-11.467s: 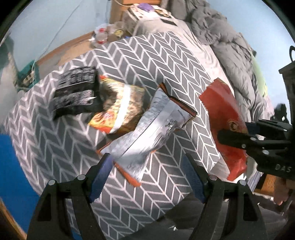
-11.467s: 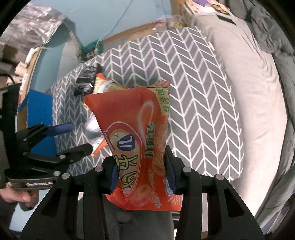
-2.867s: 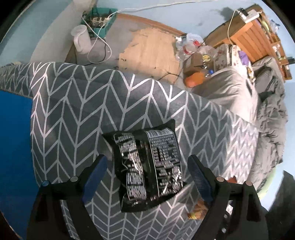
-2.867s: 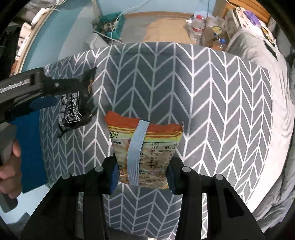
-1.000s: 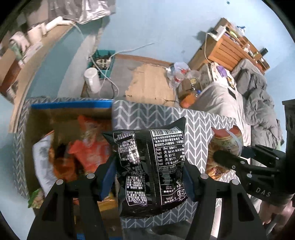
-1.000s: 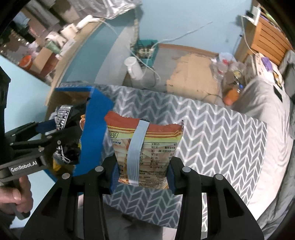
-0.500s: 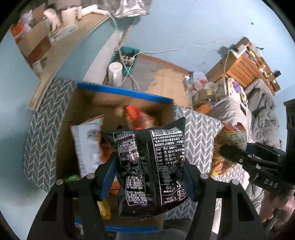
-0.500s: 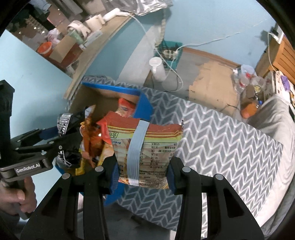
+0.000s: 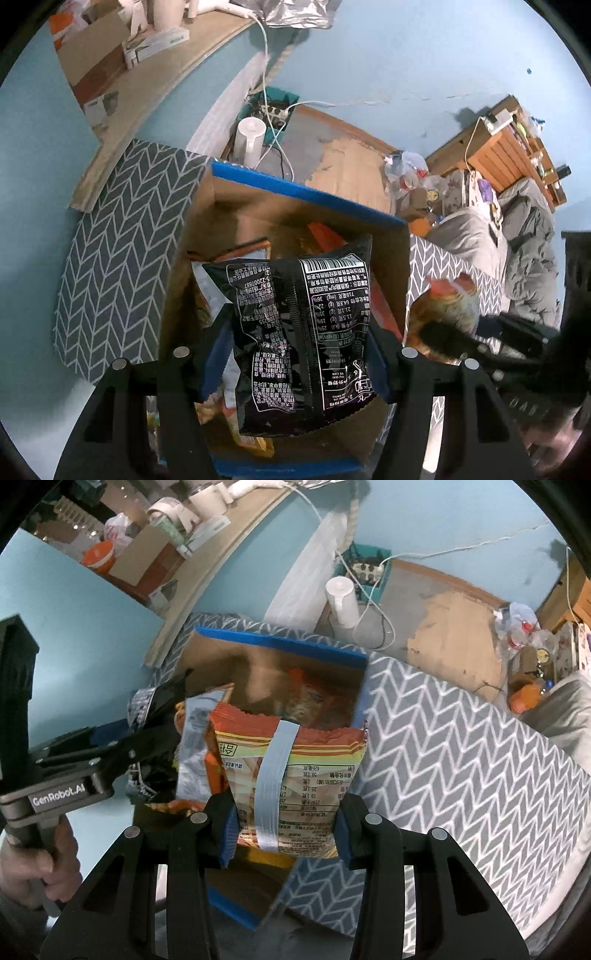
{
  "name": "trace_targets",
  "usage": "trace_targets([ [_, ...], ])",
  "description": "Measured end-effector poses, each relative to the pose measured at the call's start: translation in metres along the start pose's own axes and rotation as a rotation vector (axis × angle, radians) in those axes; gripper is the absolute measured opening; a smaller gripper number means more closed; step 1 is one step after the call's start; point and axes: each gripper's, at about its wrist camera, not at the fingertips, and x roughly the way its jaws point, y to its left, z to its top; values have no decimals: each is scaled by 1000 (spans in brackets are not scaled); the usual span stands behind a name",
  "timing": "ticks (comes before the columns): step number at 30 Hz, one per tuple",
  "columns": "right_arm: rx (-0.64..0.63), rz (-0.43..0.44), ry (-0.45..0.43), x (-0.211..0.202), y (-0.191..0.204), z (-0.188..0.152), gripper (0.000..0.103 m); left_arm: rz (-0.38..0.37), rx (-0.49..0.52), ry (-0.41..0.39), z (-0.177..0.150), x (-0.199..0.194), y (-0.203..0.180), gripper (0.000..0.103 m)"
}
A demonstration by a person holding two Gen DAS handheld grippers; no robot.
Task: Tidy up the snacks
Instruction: 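Open both grippers to drop the bags into the box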
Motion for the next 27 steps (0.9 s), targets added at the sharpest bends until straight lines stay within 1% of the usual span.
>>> trace_targets([
  [3, -4, 3, 8, 8, 13, 8, 41, -13, -14, 7, 6, 4, 9, 65],
  [4, -6, 2, 12, 11, 16, 10, 41, -14, -19, 9, 7, 5, 13, 66],
  [5, -9, 0, 16, 14, 19, 12, 41, -15, -25, 16, 10, 8, 17, 69],
  [8, -18, -16, 23, 20, 28, 19, 41, -1, -39, 38, 13, 11, 25, 70],
  [10, -20, -27, 26, 24, 31, 23, 41, -17, -39, 35, 12, 9, 30, 71],
  [13, -18, -44, 33, 29, 34, 29, 41, -26, -43, 32, 11, 5, 38, 78],
  [18, -17, -68, 47, 38, 41, 38, 42, -42, -46, 25, 9, -6, 49, 78],
  [22, -26, -82, 55, 40, 50, 38, 43, -42, -34, 19, 8, -13, 55, 78],
  [24, -30, -85, 58, 42, 54, 39, 54, -46, -34, 17, 7, -17, 59, 78],
  [27, -38, -100, 47, 40, 60, 37, 65, -51, -34, 6, 6, -24, 63, 78],
])
